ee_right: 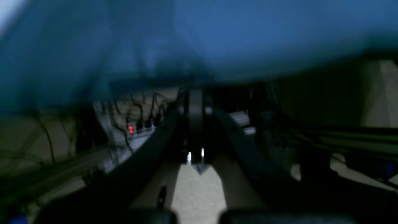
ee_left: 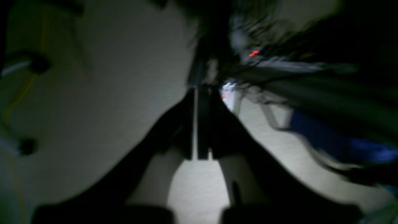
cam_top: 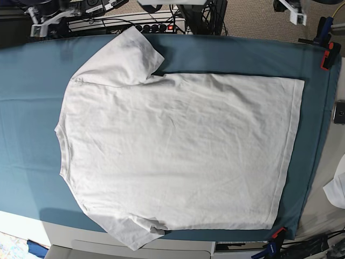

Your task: Fold the T-shirt properly

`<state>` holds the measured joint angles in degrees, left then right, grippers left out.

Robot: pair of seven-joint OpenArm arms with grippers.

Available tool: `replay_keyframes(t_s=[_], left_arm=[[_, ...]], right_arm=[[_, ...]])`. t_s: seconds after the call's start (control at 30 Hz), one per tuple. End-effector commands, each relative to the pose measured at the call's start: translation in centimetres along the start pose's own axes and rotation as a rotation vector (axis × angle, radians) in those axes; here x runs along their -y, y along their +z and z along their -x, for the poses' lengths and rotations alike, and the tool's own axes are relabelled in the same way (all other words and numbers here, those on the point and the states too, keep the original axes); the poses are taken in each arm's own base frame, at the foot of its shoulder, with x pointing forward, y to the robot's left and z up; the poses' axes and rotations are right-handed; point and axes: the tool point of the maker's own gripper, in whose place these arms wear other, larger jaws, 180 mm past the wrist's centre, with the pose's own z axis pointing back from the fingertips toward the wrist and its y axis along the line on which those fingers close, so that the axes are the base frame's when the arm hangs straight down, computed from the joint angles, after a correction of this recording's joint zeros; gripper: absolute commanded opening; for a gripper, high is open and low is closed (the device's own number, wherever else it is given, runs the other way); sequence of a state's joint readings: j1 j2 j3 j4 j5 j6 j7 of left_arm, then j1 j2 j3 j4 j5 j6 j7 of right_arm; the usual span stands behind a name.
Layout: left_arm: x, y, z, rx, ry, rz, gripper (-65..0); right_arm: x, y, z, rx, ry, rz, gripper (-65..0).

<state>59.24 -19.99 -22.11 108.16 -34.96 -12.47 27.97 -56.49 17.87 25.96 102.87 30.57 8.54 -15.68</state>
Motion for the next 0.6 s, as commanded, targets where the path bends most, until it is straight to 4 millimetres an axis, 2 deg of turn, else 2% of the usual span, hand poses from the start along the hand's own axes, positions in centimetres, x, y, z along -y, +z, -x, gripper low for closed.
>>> replay_keyframes(t_s=[0.0,0.17,0.3,0.33,0.4,0.57], left_arm=[[0.3,1.1,-0.5,0.01,-0.001,0.029,-61.9],[3.0,3.7,-3.1,0.08,-0.019,0.226,-61.9],[6.1,5.5,-4.5,0.159,-0.106,0.417,-61.9],[6.3,5.6,-4.7,0.168,-0.098,0.429,-61.9],[6.6,5.7,-5.0,0.18,-0.081,0.444,-61.9],[6.7,5.5,-6.0,0.214,-0.083,0.454,-61.9]], right_arm=[[0.6,0.6,-1.4,0.033,-0.016,0.011,-65.0],[0.9,2.4,-4.2,0.092,-0.28,-0.001,-65.0],[-2.1,4.5,-6.4,0.163,-0.478,-0.203,-65.0],[-2.9,5.0,-6.7,0.169,-0.542,-0.256,-65.0],[-3.6,5.7,-6.5,0.165,-0.664,-0.304,-65.0],[-5.1,6.3,-5.9,0.183,-0.839,-0.345,-65.0]])
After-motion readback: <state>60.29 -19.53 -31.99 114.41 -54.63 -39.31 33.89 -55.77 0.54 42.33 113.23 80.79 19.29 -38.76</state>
